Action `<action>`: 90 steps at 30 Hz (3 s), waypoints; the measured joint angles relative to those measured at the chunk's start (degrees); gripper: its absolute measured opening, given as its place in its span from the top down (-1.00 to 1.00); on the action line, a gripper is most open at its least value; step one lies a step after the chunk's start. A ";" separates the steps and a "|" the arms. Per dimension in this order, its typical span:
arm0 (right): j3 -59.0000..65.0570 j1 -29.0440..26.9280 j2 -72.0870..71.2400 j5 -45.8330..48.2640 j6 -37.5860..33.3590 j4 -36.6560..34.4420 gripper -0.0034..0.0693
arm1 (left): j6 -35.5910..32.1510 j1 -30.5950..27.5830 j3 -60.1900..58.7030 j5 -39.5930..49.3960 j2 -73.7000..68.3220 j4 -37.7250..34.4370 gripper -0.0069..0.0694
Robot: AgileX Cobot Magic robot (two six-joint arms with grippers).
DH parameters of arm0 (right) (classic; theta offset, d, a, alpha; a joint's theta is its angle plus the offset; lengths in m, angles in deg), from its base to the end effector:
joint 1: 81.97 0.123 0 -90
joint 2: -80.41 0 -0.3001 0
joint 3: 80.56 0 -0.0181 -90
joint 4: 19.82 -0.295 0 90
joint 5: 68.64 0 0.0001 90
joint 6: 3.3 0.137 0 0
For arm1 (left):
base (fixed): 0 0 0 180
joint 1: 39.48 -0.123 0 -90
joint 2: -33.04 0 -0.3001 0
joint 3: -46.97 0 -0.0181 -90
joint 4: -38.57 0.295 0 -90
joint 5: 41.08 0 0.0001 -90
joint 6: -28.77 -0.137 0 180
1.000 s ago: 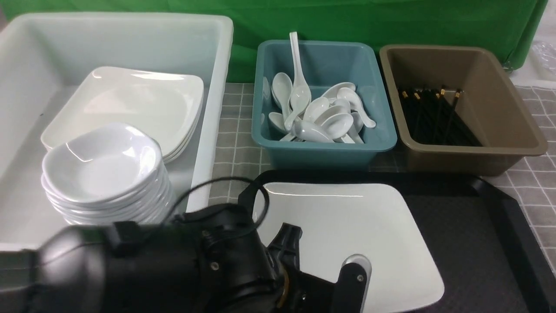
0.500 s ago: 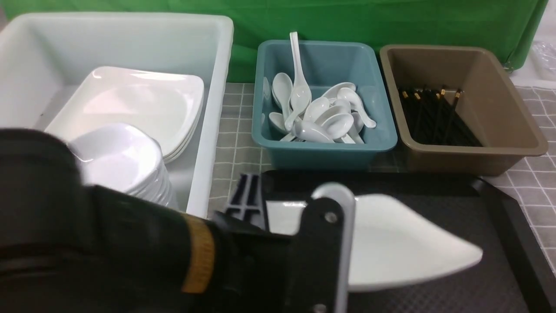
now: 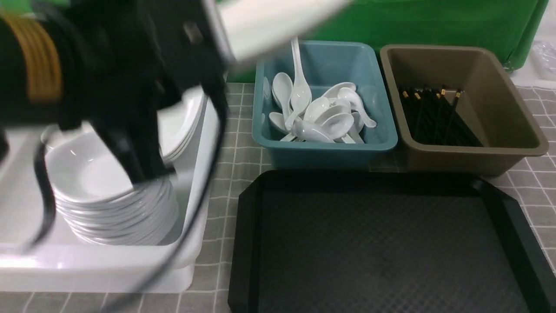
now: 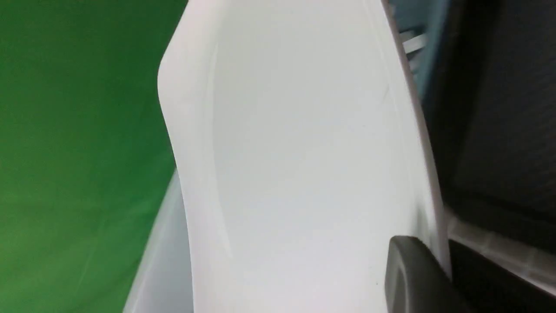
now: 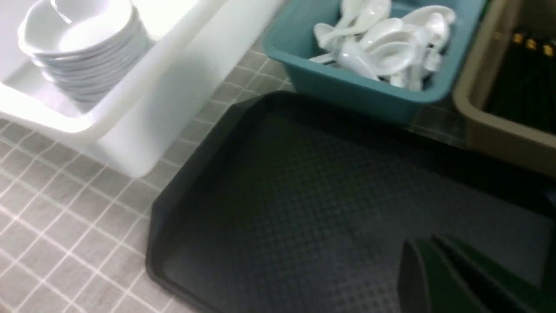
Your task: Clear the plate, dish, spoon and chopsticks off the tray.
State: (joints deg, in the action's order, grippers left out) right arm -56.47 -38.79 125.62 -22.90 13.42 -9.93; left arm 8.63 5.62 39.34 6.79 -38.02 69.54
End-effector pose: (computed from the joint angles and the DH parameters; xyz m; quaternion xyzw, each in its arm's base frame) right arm 0.1440 0.1120 0.4005 -0.2095 0.8141 0.1940 0.5057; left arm 0.2456 -0.1724 0.4150 0.5238 0.6868 0.1577 0.4787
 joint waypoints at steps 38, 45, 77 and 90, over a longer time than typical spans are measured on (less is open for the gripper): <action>-2.76 0.00 4.38 5.87 -9.01 -5.73 0.81 | 0.71 -27.38 11.85 -2.32 -40.25 -1.71 0.75; -2.76 0.00 4.38 5.98 -11.96 -9.16 0.81 | 4.27 -27.38 12.07 -2.61 -42.26 -1.93 0.74; -2.76 0.00 4.38 7.86 -13.30 -14.18 0.79 | 4.52 -26.91 12.42 -5.06 -38.46 -7.34 -0.29; -2.76 0.00 4.38 7.86 -14.36 -14.16 0.74 | -8.35 -26.84 1.70 -16.07 -3.54 -48.36 0.79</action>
State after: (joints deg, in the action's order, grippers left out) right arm -59.23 -38.79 130.01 -15.04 -0.93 -24.09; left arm 0.28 -21.22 41.03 -9.28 -41.56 21.17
